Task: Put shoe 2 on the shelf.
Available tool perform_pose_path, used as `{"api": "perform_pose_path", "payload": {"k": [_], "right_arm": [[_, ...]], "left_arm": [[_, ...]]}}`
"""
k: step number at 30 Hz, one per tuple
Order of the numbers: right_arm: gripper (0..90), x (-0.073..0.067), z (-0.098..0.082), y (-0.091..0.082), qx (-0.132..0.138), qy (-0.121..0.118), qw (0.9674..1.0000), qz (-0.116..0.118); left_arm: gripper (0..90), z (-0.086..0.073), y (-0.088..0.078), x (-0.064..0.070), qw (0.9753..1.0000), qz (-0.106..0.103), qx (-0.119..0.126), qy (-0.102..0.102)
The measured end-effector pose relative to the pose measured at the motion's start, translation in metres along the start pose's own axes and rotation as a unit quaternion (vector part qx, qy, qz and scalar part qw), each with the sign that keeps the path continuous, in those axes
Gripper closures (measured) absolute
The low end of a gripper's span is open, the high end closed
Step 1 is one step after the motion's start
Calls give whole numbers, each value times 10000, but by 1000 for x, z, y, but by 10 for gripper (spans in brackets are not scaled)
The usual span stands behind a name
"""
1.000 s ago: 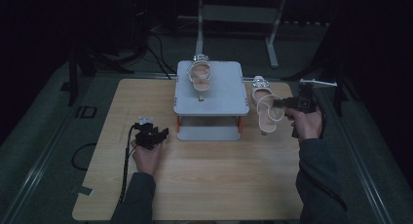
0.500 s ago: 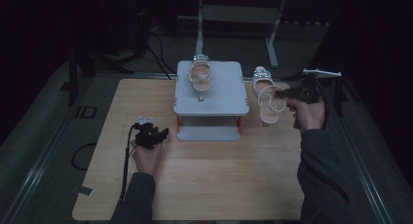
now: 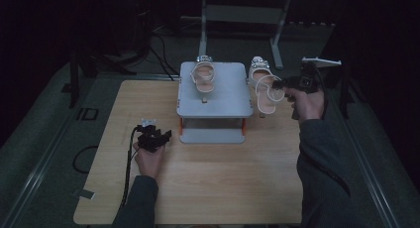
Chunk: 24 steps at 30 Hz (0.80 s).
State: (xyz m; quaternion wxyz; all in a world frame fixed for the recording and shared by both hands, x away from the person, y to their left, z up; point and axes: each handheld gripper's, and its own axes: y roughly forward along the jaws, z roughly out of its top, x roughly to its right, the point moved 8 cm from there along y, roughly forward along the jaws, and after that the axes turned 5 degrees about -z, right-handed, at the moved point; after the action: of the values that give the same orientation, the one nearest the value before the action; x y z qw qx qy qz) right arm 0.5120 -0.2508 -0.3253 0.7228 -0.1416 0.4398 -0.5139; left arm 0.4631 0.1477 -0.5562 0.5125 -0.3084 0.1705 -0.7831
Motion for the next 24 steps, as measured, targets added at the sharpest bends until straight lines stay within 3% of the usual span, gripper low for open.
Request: {"api": "perform_pose_path", "payload": {"k": [12, 20, 24], "right_arm": [[829, -50, 10, 29, -127, -10, 9996, 251], [829, -79, 8, 69, -478, -71, 9987, 188], [829, -81, 8, 84, -633, 40, 9979, 104]], "left_arm": [[483, 0, 0, 0, 10000, -8, -2, -7], [483, 0, 0, 0, 10000, -14, 2, -7], [482, 0, 0, 0, 10000, -25, 6, -10]]}}
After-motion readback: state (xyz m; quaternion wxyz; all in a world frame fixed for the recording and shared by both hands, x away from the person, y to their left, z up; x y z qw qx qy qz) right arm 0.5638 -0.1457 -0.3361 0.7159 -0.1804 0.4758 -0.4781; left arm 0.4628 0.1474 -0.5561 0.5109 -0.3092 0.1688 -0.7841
